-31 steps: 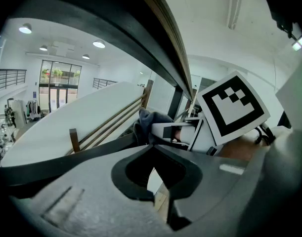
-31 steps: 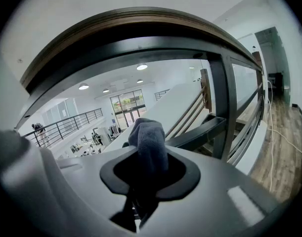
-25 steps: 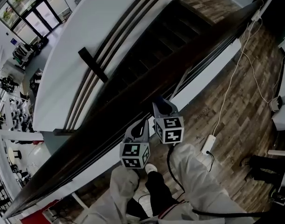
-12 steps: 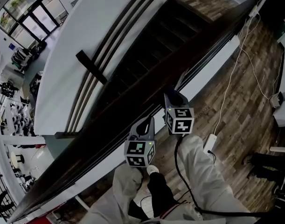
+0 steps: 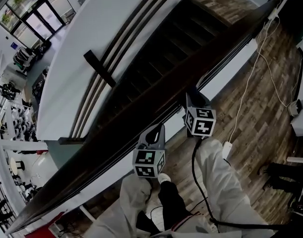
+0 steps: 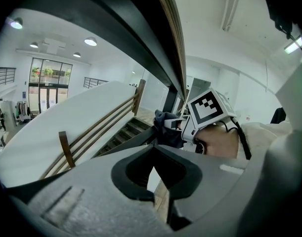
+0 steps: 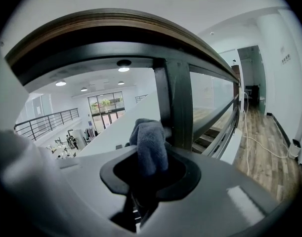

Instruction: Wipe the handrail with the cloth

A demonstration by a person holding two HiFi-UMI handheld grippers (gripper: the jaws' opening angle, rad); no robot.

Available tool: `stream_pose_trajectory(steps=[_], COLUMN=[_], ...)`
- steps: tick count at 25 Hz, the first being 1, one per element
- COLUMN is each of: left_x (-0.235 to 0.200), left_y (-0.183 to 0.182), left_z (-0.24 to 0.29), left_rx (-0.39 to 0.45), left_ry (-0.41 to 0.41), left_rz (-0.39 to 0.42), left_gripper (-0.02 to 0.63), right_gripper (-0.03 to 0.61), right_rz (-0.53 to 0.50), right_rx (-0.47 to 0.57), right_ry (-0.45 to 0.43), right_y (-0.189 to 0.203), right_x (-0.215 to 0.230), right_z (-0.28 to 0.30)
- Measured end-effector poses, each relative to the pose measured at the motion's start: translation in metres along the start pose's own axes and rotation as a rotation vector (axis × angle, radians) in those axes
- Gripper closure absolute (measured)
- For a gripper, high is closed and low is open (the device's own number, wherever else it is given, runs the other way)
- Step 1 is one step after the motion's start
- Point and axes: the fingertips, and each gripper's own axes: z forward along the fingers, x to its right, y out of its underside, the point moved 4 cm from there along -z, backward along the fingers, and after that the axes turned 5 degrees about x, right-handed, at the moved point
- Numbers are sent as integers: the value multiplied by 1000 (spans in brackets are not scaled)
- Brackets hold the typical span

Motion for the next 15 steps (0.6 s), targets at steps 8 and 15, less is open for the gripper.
stream_pose_trajectory(steps=[8, 15], left_x=[-43, -115], left_y=[16, 50], left_z=[-92, -242], left_rx=[46, 67], left_ry=[-92, -279], left_rz=[-45, -95], left_gripper=[611, 611], right_gripper=[505, 505], right_rz=[-52, -75], right_rx=[27, 16], right_ry=[-116, -330], right_y=[8, 39], right_x=[-111, -288], right_z=[-55, -123])
